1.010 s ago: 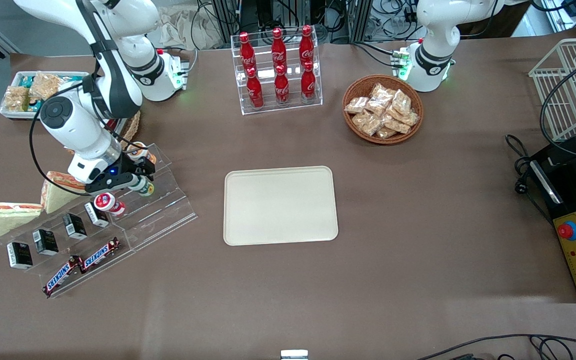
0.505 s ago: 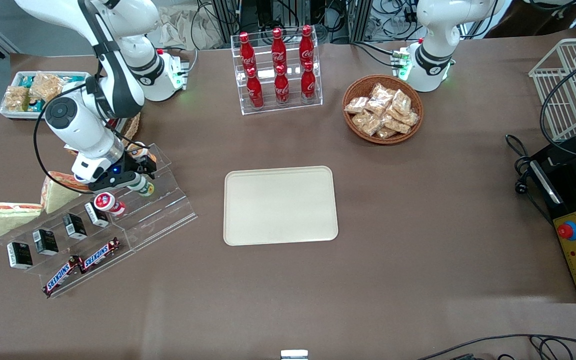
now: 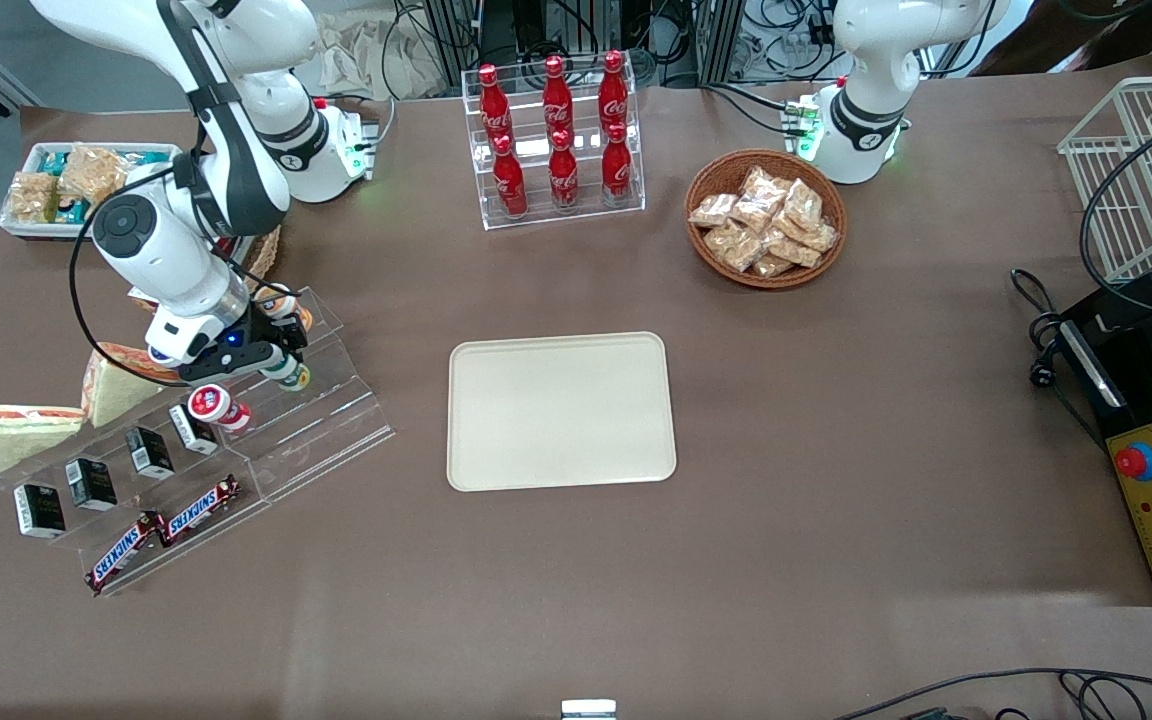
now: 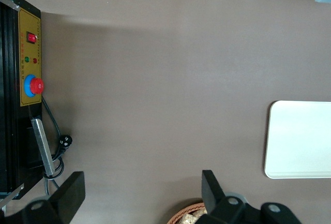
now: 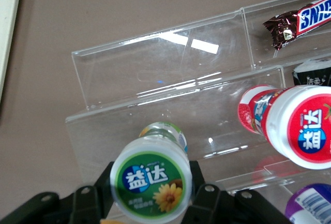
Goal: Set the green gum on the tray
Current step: 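Lower the right gripper and close it around the green-labelled gum bottle, then lift the green gum bottle out of the rack with the right gripper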
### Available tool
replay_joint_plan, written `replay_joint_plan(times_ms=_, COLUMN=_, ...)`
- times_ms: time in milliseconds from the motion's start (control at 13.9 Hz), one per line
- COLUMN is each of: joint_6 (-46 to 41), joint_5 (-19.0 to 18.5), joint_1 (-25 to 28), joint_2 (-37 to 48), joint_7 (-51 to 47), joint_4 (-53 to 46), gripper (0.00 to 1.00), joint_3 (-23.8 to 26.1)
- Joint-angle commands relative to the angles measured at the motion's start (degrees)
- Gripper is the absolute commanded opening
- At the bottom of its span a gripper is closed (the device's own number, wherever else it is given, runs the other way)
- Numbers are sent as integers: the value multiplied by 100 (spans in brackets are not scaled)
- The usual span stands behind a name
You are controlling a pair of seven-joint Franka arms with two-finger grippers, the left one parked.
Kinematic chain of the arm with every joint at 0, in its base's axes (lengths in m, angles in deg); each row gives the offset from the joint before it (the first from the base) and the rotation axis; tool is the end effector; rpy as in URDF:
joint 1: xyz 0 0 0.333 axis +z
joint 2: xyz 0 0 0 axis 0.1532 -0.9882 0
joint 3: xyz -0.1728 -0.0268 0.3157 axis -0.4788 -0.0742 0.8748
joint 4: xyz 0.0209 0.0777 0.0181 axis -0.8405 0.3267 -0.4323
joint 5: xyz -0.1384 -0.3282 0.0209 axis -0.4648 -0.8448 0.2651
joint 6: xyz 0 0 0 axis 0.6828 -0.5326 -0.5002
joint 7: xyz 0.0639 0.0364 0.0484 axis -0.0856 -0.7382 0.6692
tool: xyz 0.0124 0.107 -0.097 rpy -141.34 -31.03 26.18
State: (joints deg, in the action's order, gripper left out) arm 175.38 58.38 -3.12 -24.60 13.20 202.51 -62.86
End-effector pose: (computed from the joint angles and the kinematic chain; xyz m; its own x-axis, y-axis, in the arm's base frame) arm 0.4376 0.0461 0.3504 0.9641 0.2589 0.0583 0.2591 -0.9658 0.0043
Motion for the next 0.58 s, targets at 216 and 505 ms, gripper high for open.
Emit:
replay_joint_plan(times_ms=216, joint_6=-2186, joint_5=-76, joint_1=19, joint_2=29, joint_7=-55, joint_4=-1756, gripper=16, joint_3=-12)
replay_joint_plan(times_ms=505, joint_6=-3955, joint_5=-15, joint_1=169, joint_2=-60, joint_7=-230, joint_4=-3244, gripper=16, joint_3=-3)
